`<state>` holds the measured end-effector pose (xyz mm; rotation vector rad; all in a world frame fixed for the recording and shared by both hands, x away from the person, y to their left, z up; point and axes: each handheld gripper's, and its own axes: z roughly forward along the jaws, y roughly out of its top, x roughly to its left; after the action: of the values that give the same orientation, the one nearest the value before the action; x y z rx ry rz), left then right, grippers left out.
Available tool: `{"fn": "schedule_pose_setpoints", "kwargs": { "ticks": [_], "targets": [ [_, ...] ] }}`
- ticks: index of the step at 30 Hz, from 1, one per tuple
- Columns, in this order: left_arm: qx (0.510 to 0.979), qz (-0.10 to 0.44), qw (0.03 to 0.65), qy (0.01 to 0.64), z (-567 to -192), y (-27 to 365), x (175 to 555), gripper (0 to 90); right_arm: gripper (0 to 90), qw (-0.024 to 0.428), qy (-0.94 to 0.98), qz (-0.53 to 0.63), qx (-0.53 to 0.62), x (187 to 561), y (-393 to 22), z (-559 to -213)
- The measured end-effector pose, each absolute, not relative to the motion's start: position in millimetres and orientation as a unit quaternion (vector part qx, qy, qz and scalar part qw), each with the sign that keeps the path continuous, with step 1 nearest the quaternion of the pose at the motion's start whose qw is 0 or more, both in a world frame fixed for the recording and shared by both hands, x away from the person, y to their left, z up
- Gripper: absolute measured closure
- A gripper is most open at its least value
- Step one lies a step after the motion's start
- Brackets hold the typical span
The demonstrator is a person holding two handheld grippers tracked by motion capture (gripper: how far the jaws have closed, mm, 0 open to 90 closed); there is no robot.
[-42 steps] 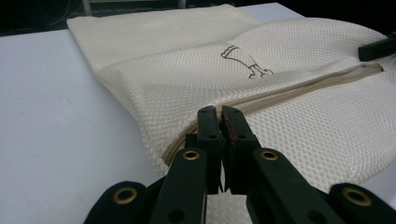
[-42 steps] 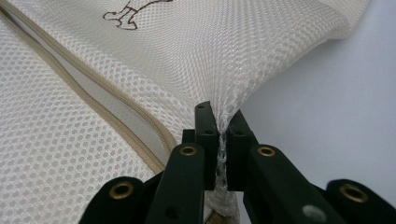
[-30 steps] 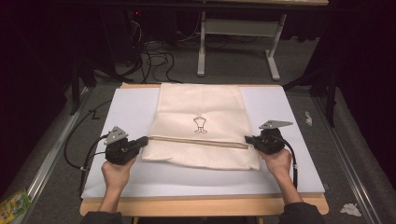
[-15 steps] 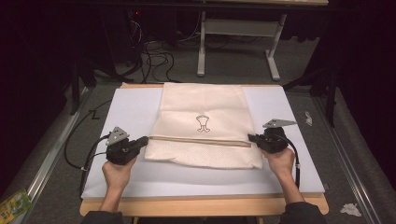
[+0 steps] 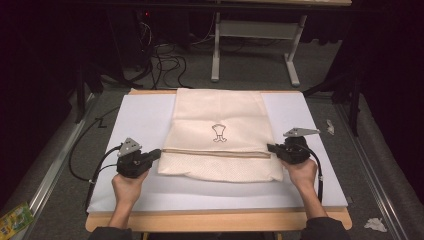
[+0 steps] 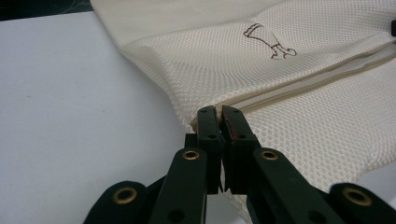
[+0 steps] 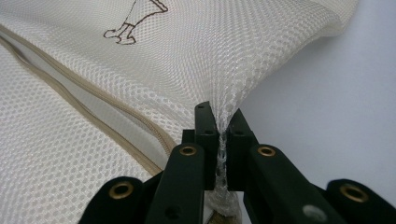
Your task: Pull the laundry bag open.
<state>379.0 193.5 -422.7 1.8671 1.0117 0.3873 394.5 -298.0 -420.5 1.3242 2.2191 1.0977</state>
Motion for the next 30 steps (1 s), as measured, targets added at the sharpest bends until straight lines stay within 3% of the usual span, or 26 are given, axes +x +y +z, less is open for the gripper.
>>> {"fn": "schedule_pose_setpoints", "kwargs": {
  "ticks": [30],
  "targets": [
    [0.789, 0.140, 0.439, 0.406, -440, 189, 376, 86.6, 84.7, 0.140, 0.784, 0.368, 0.479, 391, -300, -449]
  ]
}}
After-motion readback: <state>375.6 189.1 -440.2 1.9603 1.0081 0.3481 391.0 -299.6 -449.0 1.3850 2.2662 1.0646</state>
